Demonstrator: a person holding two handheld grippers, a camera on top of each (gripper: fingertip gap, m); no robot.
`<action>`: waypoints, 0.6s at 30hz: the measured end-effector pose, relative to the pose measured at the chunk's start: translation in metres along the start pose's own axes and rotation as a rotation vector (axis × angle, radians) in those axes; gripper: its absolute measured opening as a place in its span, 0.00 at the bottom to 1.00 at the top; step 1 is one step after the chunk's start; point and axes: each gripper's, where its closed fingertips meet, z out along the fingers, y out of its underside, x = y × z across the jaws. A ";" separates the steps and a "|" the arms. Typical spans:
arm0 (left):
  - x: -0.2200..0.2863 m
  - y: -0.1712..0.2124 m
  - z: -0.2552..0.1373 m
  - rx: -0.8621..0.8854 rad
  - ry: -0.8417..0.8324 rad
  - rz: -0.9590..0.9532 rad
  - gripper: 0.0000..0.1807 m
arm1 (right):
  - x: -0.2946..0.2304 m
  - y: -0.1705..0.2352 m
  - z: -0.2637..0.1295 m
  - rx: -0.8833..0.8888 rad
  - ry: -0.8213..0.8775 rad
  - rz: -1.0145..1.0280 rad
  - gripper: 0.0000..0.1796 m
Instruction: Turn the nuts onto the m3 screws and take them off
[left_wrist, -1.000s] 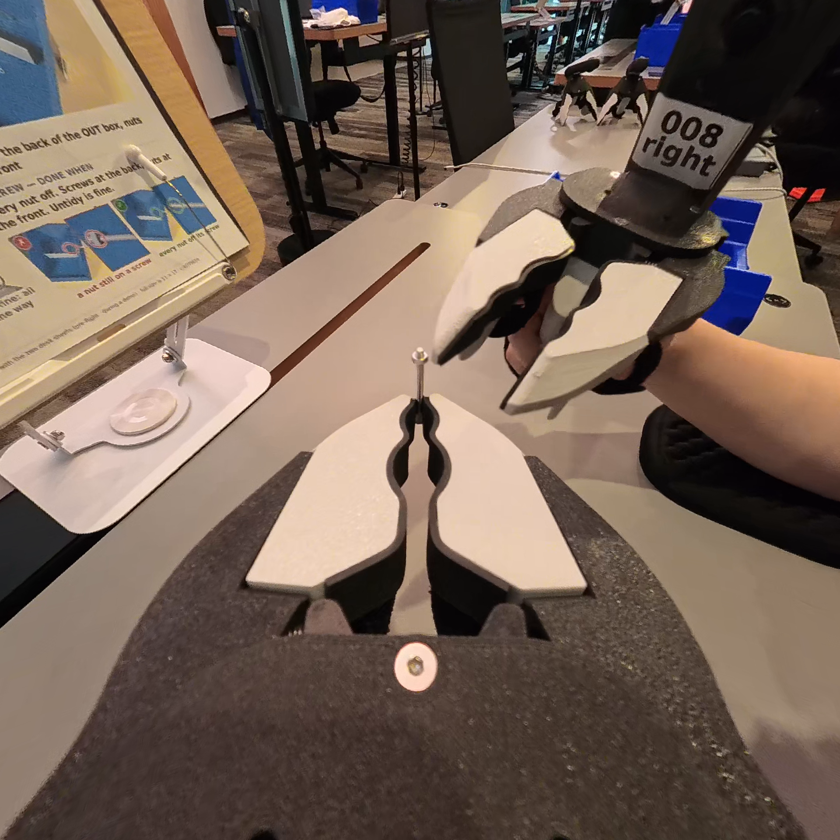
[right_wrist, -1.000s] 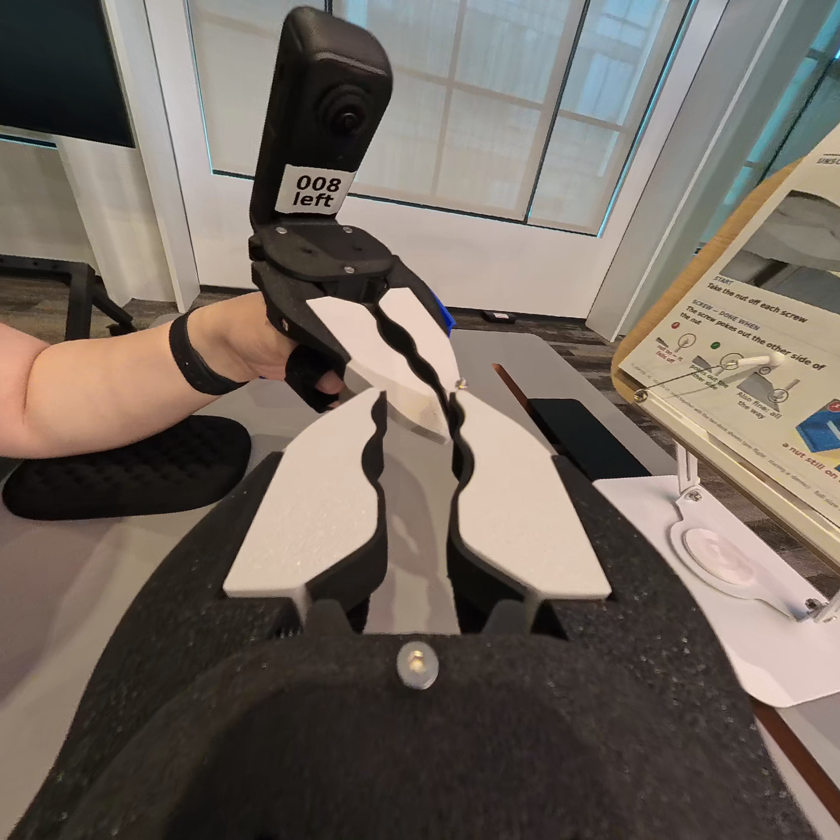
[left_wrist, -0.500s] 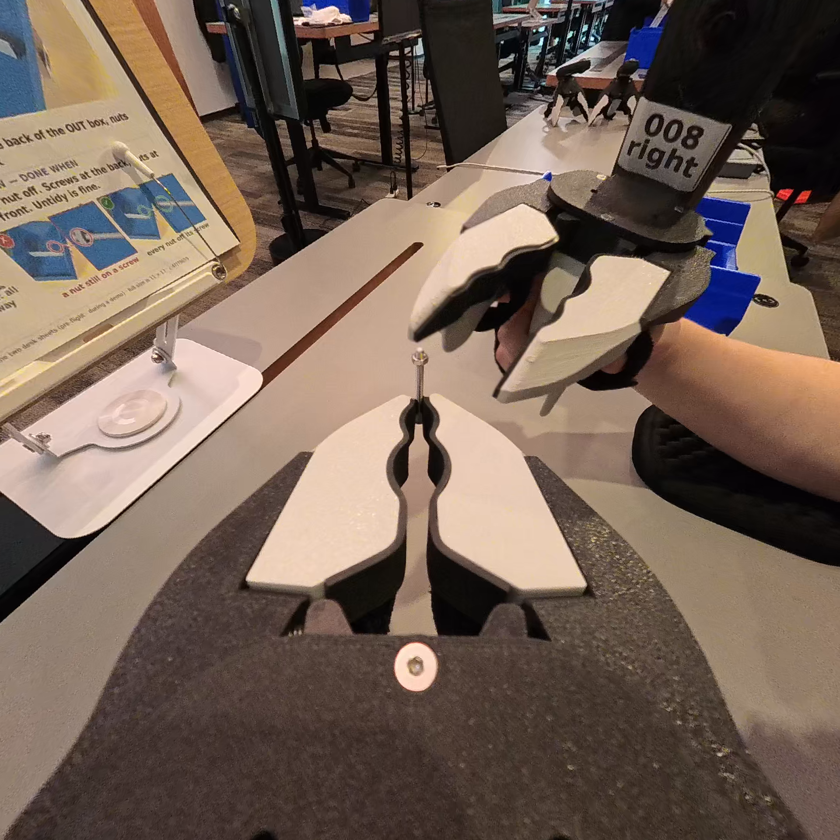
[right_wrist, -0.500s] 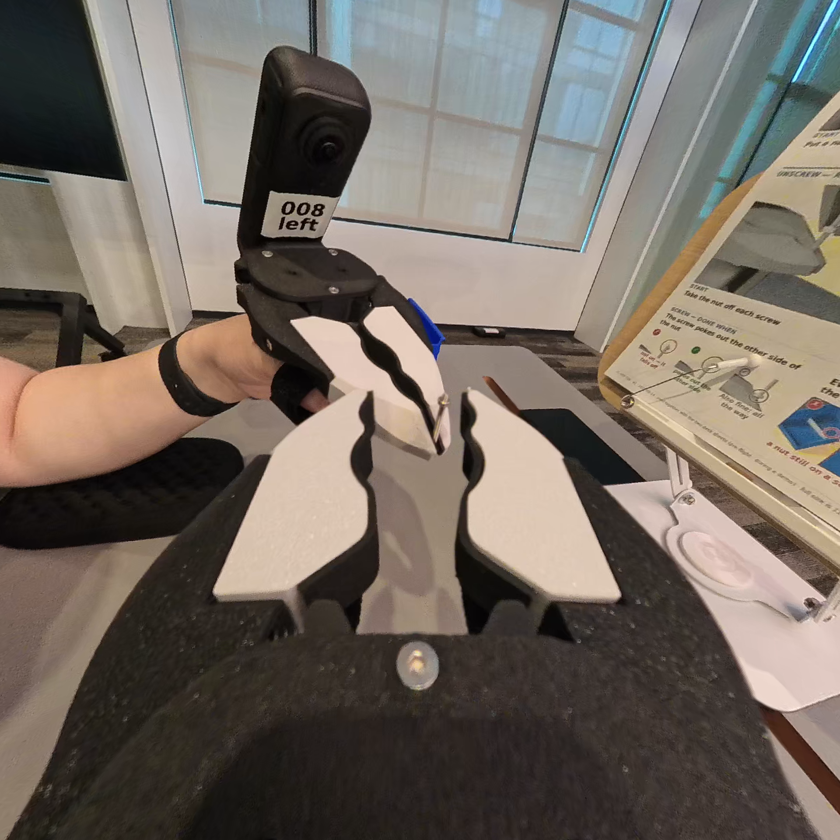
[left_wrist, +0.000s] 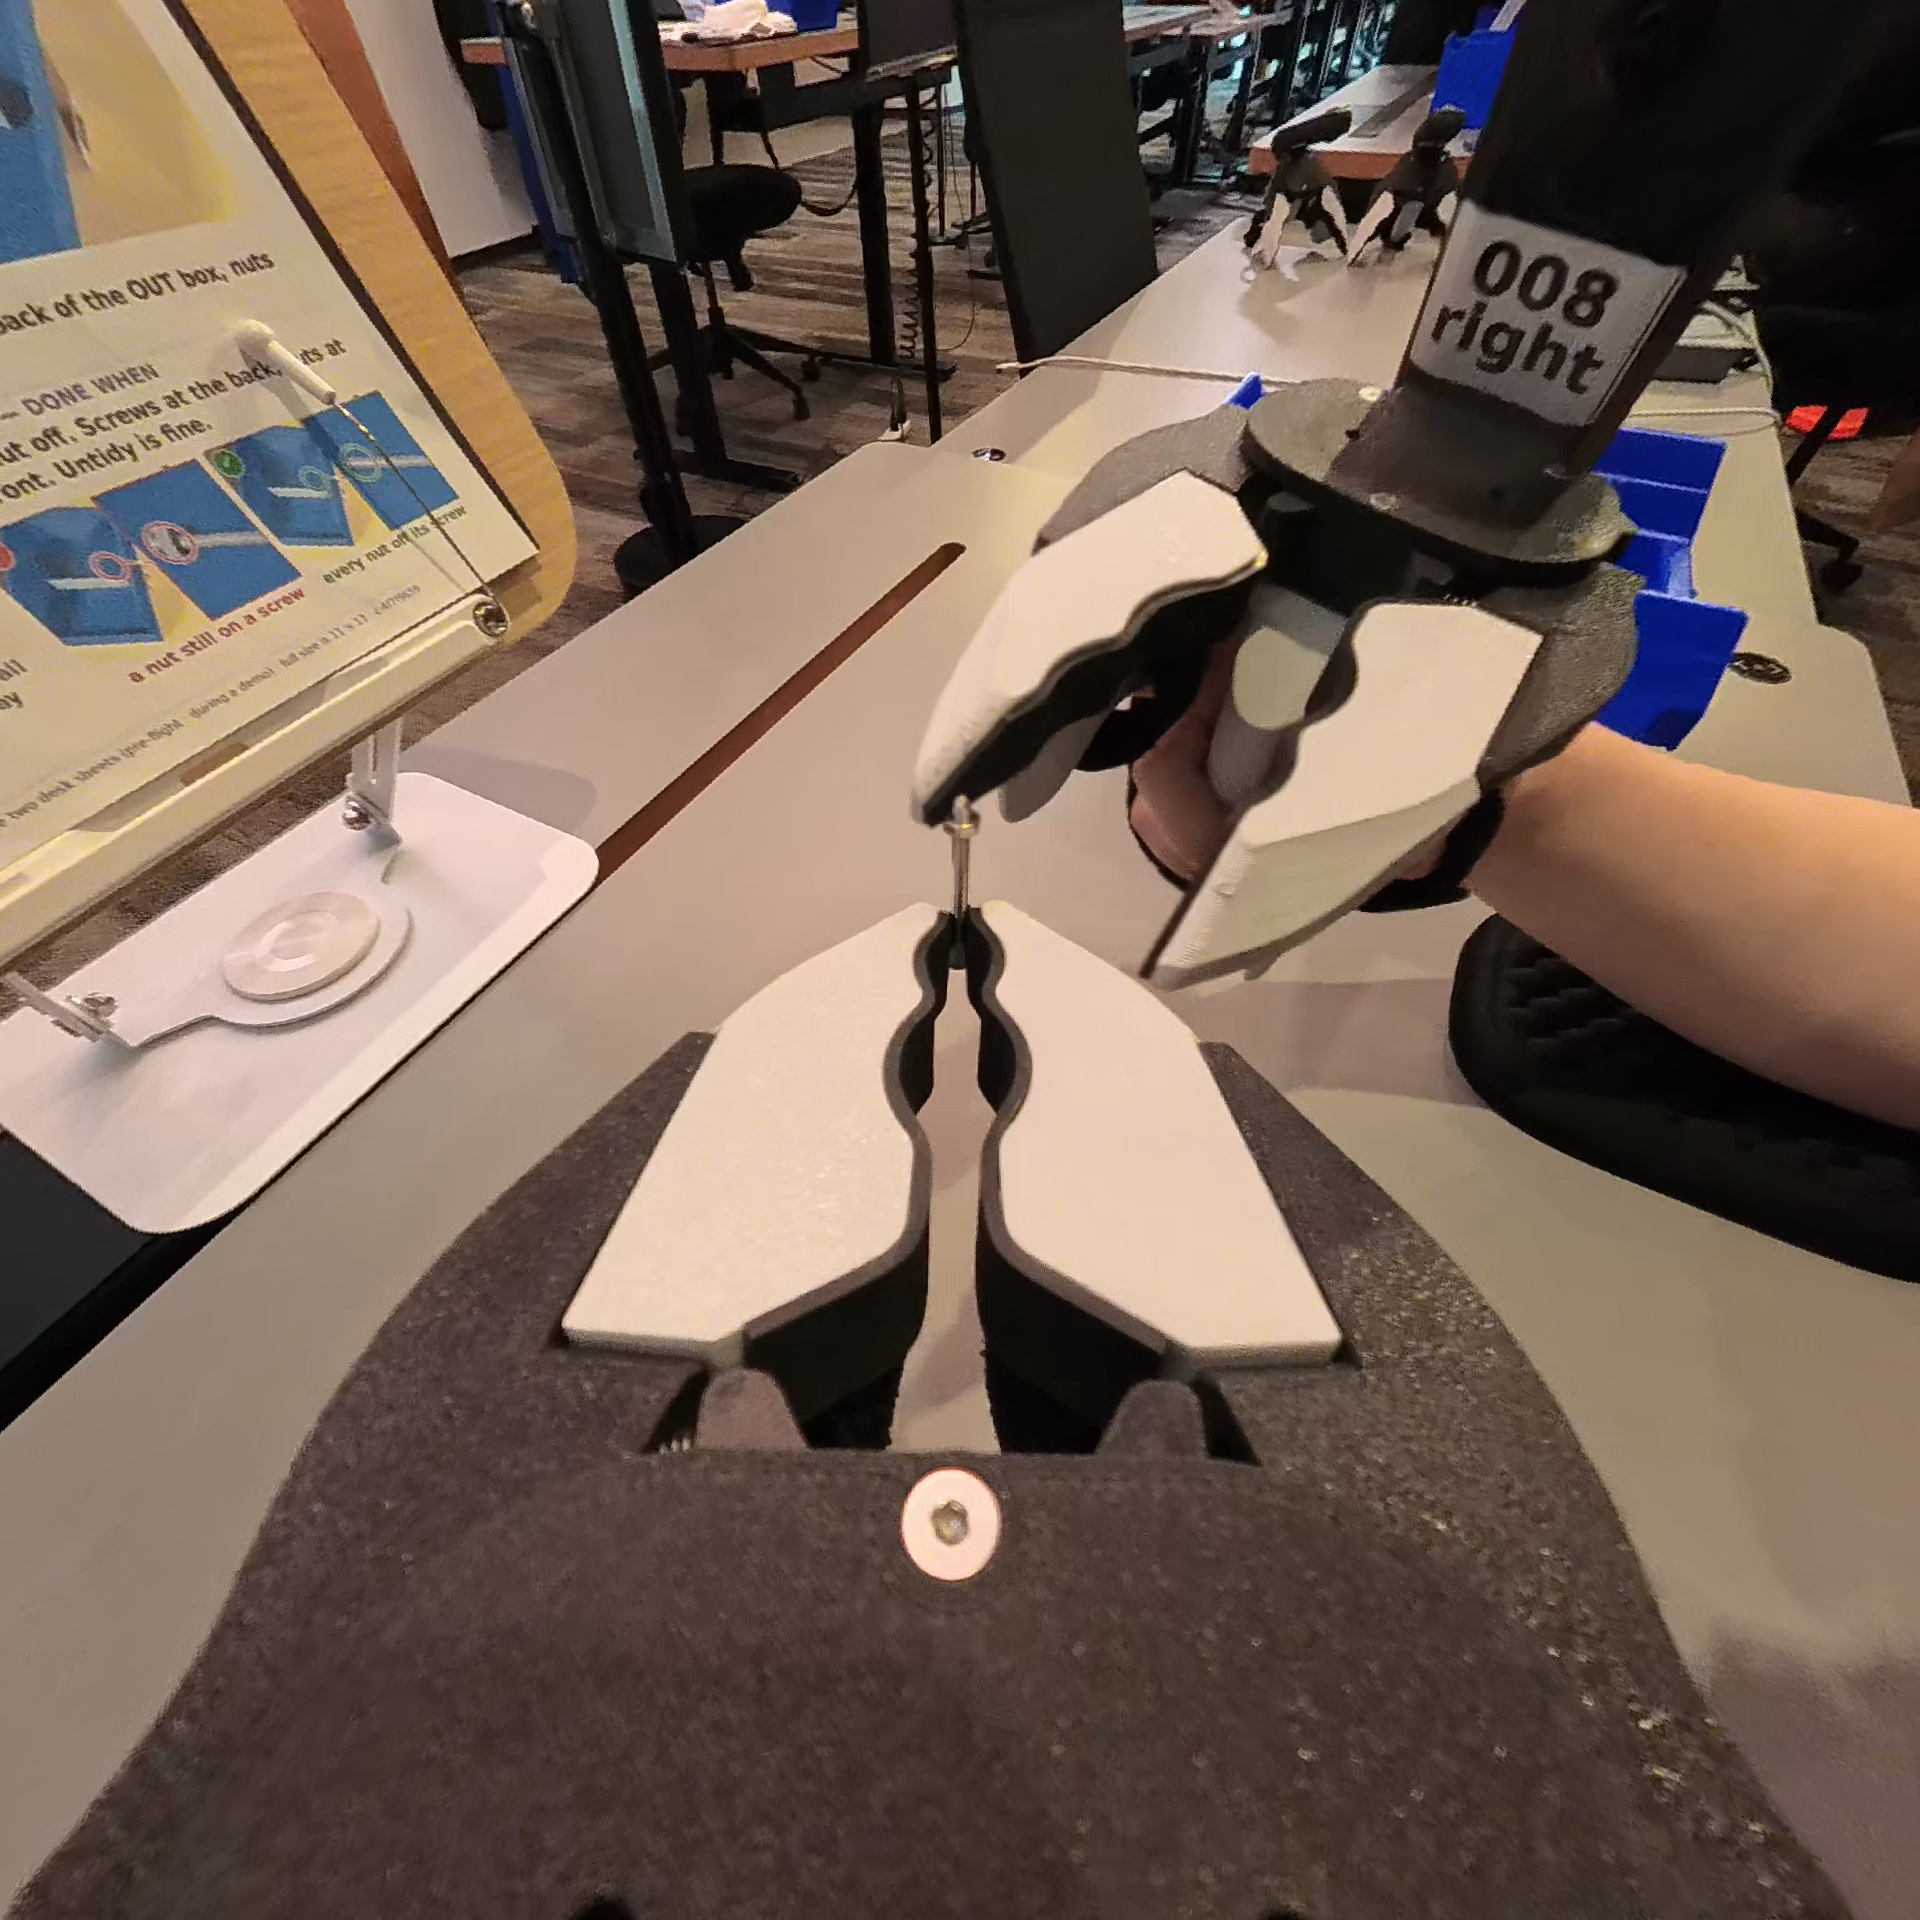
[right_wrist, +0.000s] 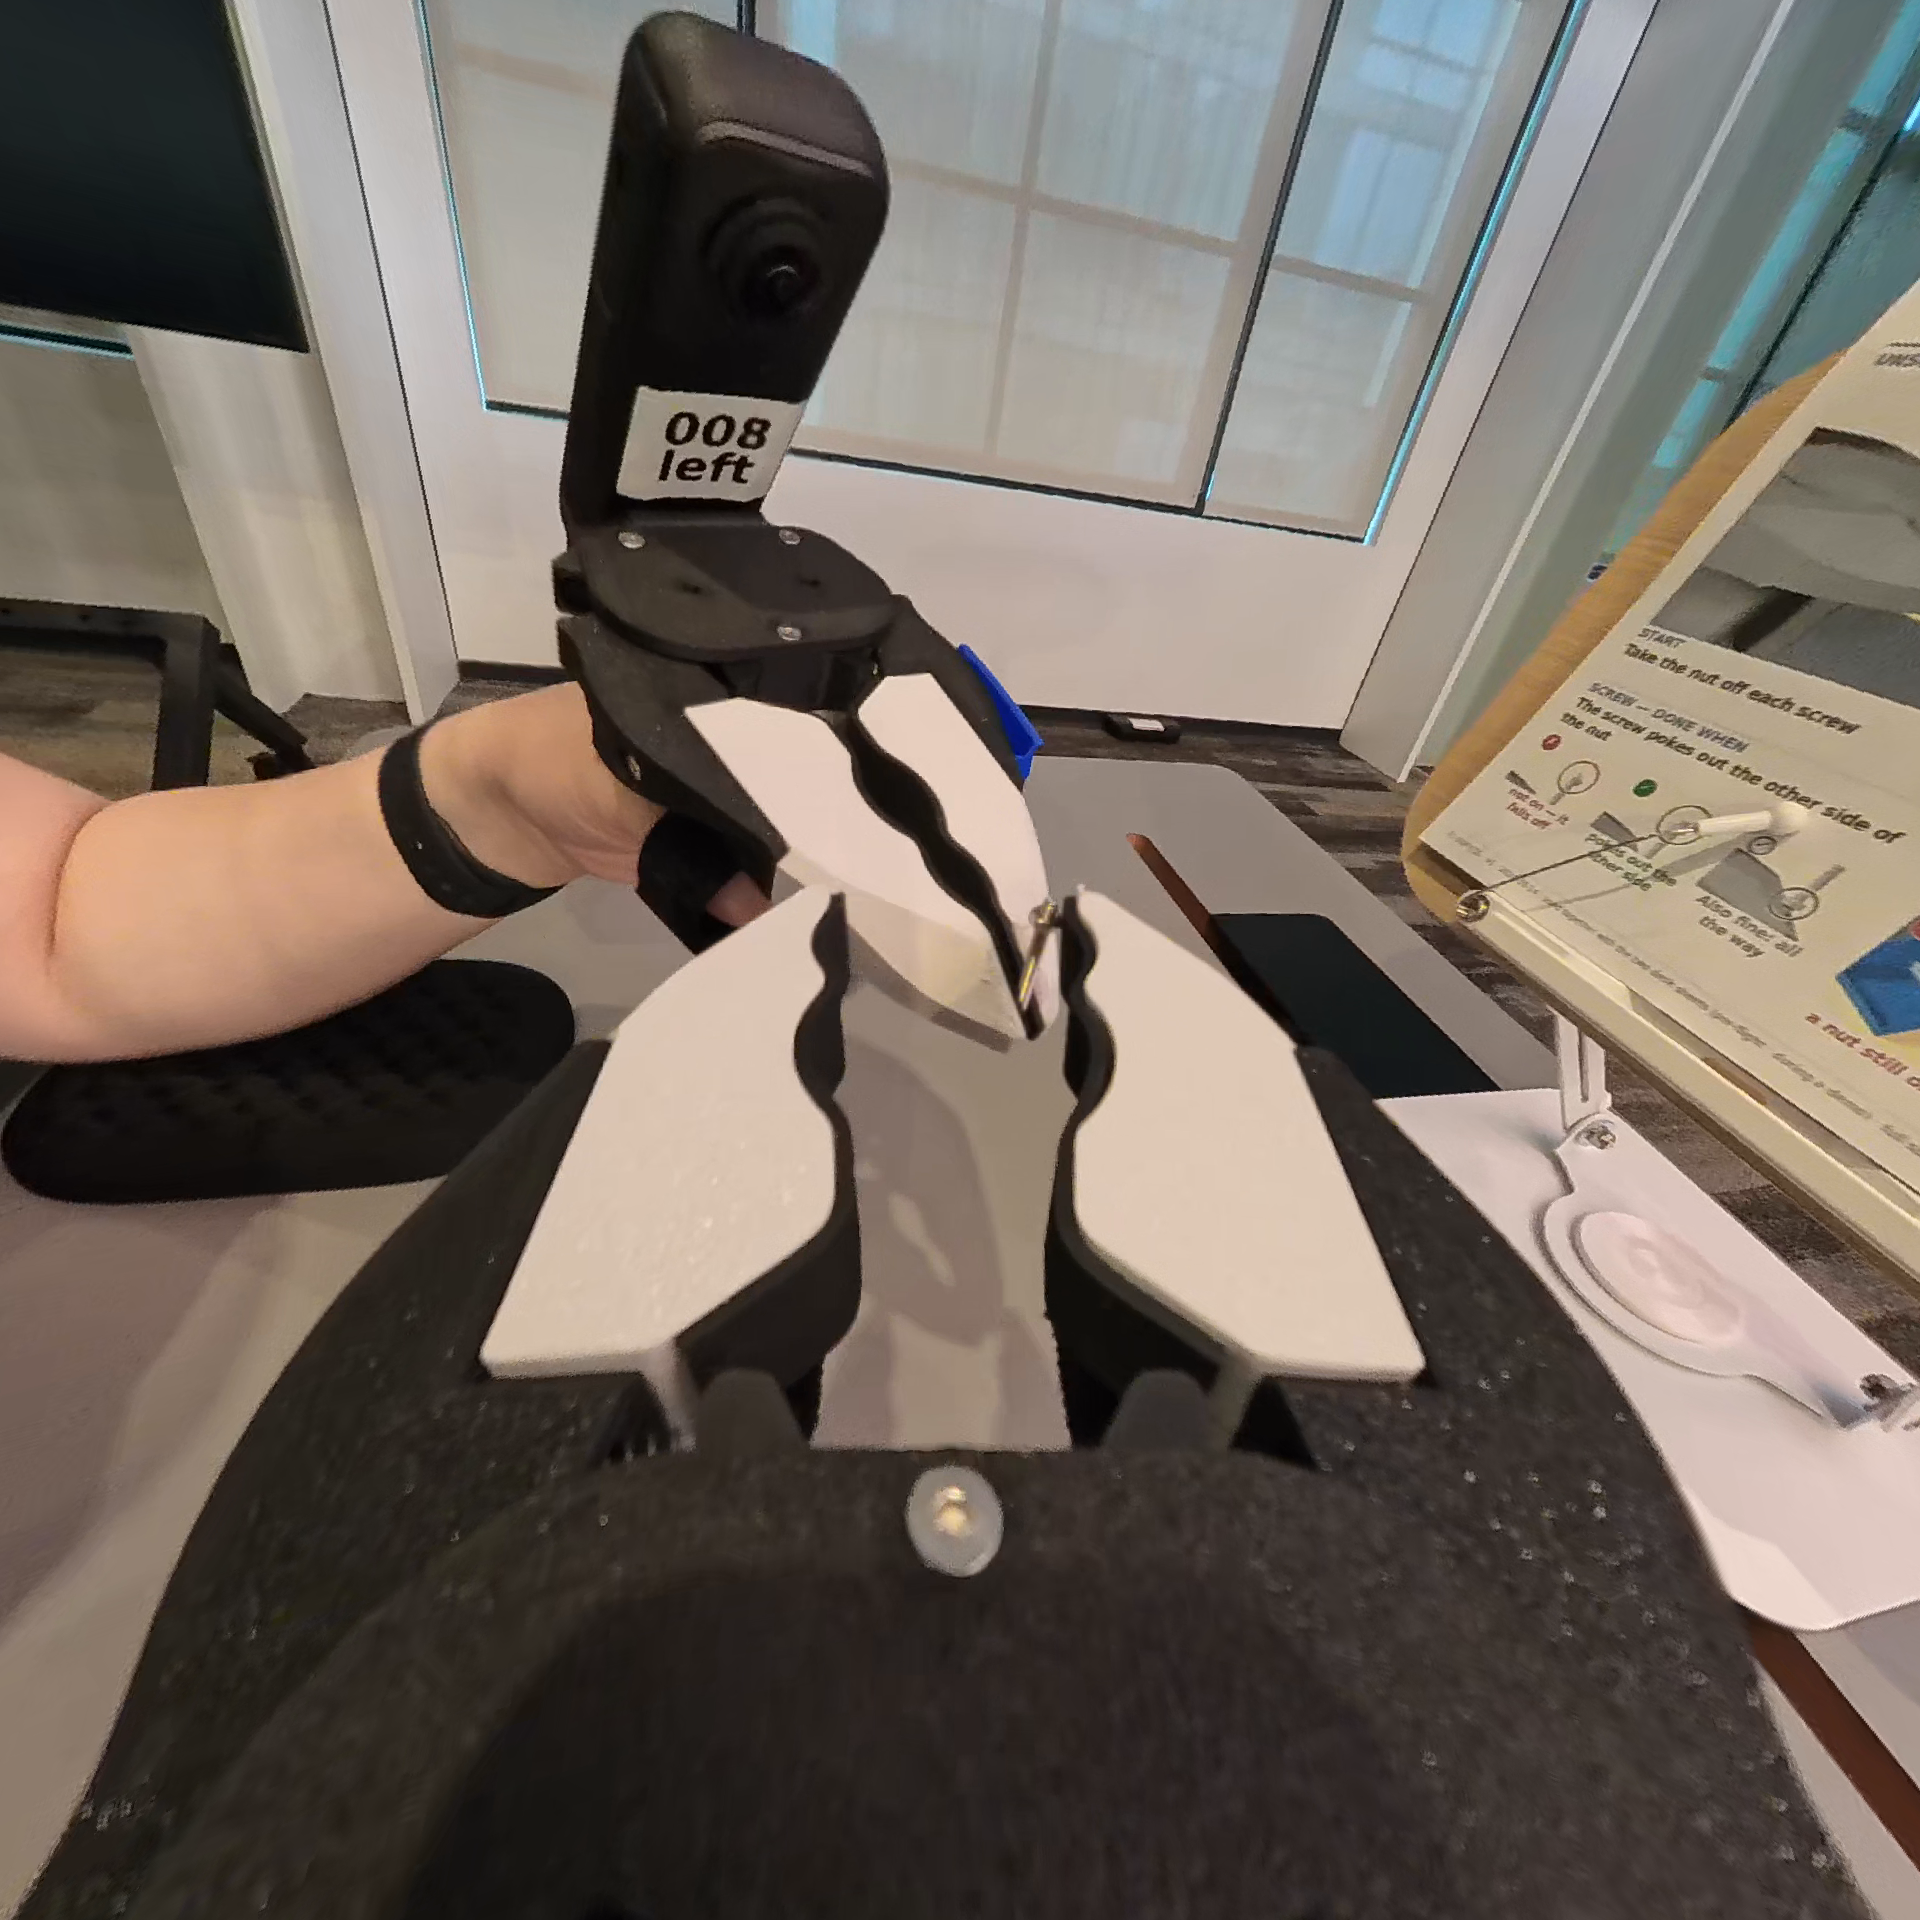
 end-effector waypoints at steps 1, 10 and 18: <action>0.000 0.000 -0.001 0.001 0.002 -0.005 0.01 | 0.001 0.000 -0.001 -0.007 0.002 -0.006 0.20; 0.003 -0.002 0.000 0.008 0.015 -0.006 0.01 | 0.000 0.001 -0.001 -0.010 -0.015 0.021 0.25; 0.003 -0.002 -0.001 0.012 0.023 -0.018 0.01 | 0.002 -0.002 -0.006 0.004 -0.020 0.022 0.21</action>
